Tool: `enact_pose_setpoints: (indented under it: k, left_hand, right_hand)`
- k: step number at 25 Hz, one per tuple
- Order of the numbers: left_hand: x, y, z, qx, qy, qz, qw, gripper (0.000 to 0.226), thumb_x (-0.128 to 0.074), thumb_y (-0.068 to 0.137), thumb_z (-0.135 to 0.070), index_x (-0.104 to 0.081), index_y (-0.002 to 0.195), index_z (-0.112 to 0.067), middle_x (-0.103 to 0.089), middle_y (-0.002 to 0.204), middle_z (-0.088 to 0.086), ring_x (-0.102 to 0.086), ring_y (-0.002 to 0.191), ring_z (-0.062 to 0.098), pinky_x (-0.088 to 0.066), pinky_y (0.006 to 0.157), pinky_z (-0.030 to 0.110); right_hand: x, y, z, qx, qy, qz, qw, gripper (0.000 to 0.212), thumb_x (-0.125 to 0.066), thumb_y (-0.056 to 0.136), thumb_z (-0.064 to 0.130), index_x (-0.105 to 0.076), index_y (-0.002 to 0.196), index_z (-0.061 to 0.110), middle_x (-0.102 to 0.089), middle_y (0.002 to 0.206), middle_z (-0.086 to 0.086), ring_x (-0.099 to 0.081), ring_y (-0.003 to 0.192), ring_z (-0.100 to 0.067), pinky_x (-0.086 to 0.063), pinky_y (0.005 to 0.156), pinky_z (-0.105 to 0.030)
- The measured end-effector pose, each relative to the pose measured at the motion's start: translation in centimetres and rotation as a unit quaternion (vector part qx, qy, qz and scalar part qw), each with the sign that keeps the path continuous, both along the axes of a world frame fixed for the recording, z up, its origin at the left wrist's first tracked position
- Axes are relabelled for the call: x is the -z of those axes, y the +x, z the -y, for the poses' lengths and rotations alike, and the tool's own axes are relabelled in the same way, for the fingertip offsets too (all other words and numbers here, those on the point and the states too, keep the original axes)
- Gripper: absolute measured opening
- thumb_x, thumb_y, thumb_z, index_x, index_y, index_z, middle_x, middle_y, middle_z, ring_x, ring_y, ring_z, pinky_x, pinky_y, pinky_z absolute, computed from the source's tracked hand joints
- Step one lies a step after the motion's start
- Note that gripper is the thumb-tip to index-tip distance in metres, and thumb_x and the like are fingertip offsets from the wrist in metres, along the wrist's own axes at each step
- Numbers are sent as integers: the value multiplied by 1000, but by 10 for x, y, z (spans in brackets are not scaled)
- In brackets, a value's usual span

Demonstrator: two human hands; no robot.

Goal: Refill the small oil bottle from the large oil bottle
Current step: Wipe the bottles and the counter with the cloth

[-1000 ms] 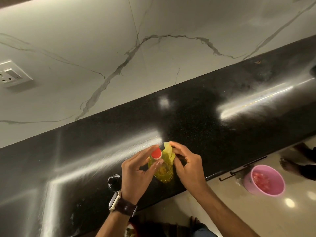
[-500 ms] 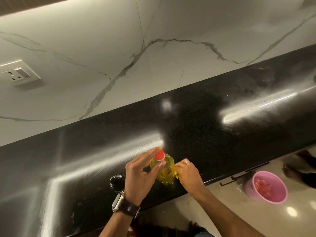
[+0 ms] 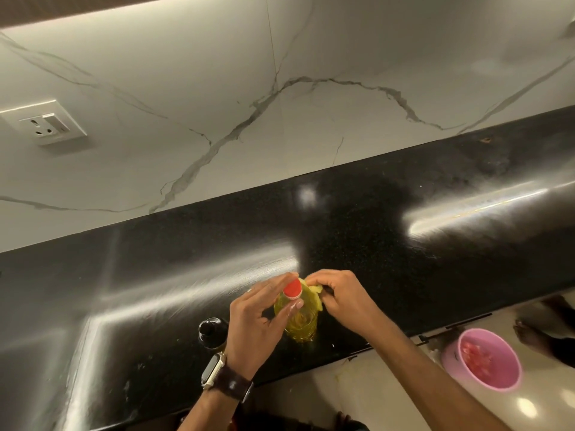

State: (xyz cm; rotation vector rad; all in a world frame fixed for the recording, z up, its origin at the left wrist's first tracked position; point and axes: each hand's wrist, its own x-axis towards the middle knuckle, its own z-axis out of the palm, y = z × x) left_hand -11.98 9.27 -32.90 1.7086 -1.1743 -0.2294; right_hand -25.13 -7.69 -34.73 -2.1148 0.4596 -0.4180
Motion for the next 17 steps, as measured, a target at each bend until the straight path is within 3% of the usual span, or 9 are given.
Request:
enact_pose_setpoints:
  k: [3, 7, 10, 14, 17]
  left_hand:
    - [-3, -2, -1, -5, 0, 14, 1000, 54, -75, 87, -45, -57, 138, -54, -67, 131, -25, -69, 117, 3, -64, 88, 42]
    - [-3, -1, -1, -5, -2, 34, 999, 55, -75, 88, -44, -55, 139, -55, -64, 133, -30, -68, 117, 0, -65, 87, 38]
    - [-3, -1, 1, -6, -4, 30, 1000, 55, -76, 88, -43, -56, 138, -54, -65, 132, -30, -69, 116, 2, -65, 87, 38]
    - [-3, 0, 2, -4, -4, 36, 999, 54, -76, 88, -42, -58, 138, -52, -66, 132, -28, -69, 116, 2, -65, 86, 37]
    - [-2, -1, 1, -8, -10, 31, 999, 55, -77, 88, -41, -58, 139, -49, -66, 133, -26, -69, 117, 3, -65, 86, 37]
  right_hand:
    - [15, -8, 3, 25, 42, -47, 998, 23, -69, 93, -1, -81, 105, 15, -76, 102, 5, -70, 99, -6, -59, 91, -38]
    - [8, -10, 1, 51, 148, 54, 986, 17, -72, 92, 18, -81, 104, 27, -79, 99, 13, -74, 99, -6, -61, 86, -24]
    - [-2, 4, 3, 18, 99, 43, 994, 21, -71, 93, 14, -80, 108, 24, -77, 98, 15, -72, 98, -3, -58, 84, -19]
    - [9, -1, 9, 8, 11, -62, 998, 25, -70, 92, 1, -81, 107, 18, -76, 97, 9, -70, 93, -4, -60, 86, -32]
    - [7, -13, 8, 20, 81, 20, 996, 30, -75, 90, 7, -81, 105, 32, -78, 99, 16, -72, 97, -1, -61, 84, -26]
